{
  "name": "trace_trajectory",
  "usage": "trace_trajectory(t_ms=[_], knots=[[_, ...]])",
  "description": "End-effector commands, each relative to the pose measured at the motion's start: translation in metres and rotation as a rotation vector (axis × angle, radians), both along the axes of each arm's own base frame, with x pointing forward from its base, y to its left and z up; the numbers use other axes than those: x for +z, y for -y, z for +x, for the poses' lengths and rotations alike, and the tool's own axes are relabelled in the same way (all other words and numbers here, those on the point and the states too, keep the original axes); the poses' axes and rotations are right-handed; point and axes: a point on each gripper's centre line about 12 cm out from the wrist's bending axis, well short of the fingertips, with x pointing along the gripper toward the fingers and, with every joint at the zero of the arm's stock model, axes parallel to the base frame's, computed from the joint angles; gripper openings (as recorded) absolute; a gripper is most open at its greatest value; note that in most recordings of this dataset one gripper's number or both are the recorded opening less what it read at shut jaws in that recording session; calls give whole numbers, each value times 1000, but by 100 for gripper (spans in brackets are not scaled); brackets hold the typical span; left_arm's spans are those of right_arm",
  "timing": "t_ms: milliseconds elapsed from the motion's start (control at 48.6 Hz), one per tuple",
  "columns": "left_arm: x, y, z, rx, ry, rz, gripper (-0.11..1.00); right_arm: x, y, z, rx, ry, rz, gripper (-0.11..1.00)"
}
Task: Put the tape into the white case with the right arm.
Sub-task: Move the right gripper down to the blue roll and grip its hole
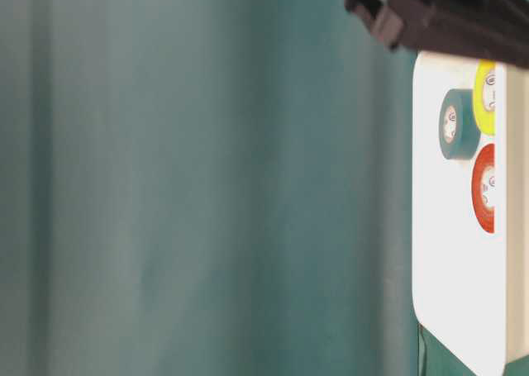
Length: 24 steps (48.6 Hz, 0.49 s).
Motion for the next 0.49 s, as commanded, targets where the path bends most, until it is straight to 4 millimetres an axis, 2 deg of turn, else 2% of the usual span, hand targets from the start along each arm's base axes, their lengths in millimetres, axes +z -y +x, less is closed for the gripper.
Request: trace_trajectory(t_ms=[0,185,473], knots=[[4,0,1,3,12,1,1,12,-8,15,12,44,15,59],[4,0,1,3,15,3,1,12,-15,37,13,59,17,58],[3,0,1,3,21,1,1,4,-22,61,11,56,20,58]])
